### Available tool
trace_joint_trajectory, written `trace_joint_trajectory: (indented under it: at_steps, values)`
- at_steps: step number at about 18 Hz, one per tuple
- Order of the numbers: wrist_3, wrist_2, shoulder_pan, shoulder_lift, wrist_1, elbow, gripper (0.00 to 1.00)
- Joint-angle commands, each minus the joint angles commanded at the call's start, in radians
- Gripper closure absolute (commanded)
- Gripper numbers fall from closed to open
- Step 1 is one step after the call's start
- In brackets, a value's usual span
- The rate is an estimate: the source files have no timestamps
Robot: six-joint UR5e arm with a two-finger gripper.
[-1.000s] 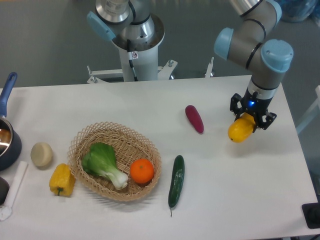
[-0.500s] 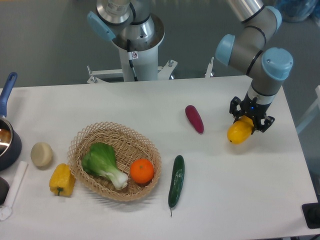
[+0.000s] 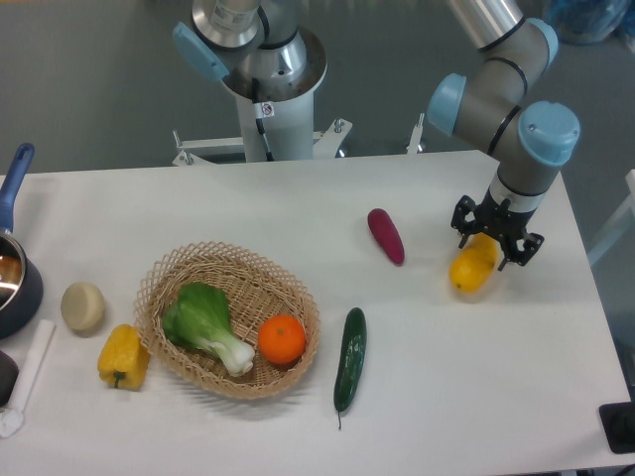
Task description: Place the mango on the table
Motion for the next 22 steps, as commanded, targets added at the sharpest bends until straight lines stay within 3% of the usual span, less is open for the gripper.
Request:
trace_joint_trajectory:
  at_steps: [6,9,14,18,22]
  values:
    - [-0.038,-0.003,0.006,0.092,0.000,0.095,0.00]
    - [-0.029,0.005,0.032,0.167,-0.003,0.118,0.00]
    - [0.142,0.000,0.089,0.259,-0.015,0.111,0.00]
    - [0.254,0.006,0.123,0.336,-0.080,0.077,0.00]
    - [0.290,0.006,0.141,0.365,-0.106,0.064,0.00]
